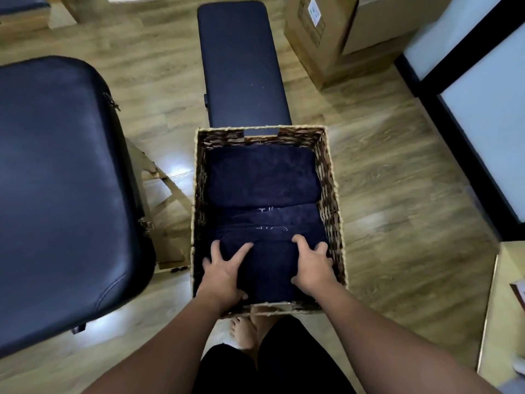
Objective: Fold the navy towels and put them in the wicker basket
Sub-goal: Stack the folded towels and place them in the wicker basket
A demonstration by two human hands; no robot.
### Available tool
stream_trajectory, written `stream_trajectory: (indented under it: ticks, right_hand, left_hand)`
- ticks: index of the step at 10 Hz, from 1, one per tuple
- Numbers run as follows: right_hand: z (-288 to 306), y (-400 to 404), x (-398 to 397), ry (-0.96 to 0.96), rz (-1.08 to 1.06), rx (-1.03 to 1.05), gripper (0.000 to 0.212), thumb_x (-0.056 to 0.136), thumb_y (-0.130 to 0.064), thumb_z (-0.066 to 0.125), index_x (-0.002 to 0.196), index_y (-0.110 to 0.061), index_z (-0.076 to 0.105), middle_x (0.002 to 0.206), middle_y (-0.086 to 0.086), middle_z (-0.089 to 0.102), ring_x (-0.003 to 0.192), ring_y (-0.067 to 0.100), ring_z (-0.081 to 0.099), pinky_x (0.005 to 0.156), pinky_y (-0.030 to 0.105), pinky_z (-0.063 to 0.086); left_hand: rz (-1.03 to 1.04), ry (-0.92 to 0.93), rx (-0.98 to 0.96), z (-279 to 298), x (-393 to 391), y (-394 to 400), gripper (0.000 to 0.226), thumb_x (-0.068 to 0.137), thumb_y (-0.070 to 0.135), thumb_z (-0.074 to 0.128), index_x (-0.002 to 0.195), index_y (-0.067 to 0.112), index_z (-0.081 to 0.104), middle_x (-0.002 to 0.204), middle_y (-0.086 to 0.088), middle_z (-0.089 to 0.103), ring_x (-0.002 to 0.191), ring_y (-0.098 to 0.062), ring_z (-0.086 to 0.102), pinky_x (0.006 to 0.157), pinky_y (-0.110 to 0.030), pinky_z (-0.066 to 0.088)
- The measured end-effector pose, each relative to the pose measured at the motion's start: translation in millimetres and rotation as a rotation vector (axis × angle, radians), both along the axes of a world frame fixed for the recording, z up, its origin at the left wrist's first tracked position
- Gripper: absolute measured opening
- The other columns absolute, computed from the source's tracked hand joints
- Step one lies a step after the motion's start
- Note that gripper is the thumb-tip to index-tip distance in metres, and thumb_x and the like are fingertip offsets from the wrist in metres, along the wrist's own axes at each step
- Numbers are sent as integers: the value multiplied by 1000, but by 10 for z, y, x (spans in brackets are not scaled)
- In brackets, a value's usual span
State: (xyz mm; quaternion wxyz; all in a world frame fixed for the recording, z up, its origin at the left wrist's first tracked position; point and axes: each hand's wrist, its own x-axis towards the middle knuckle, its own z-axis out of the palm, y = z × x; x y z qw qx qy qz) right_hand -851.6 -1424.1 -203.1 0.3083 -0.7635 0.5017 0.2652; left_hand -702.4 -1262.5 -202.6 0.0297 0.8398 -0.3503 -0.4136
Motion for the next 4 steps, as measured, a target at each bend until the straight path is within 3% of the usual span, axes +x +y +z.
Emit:
stream_trajectory:
  ticks: [1,2,3,4]
  right_hand:
    - [109,51,-95,-32,23,13,90,81,-12,71,145,-47,20,138,10,19,113,40,47,101,40,44]
    - [275,140,-240,-61,82,88,101,83,-23,73,158,-39,7,155,13,5,132,41,41,110,39,39]
    - [522,204,-439,-143,114,109,86,86,-35,72,158,-27,26,160,12,22,144,28,37,115,30,34]
    - [808,180,-727,-267,34,156,64,83,-47,75,140,-24,55,143,1,56,126,13,56,108,26,43]
  left_hand:
    - [0,43,-7,118,5,71,111,77,15,78,149,64,8,161,-5,-20,138,-43,21,116,-45,33]
    - [25,51,-37,204,55,193,95,83,20,72,157,44,17,165,-14,-4,143,-40,26,120,-38,29]
    - [87,70,-87,410,53,362,72,91,25,66,155,20,34,156,-14,30,141,-29,39,117,-27,29]
    - [46,16,-200,649,-37,693,53,95,30,63,145,19,50,140,-1,54,128,-15,52,106,-18,36]
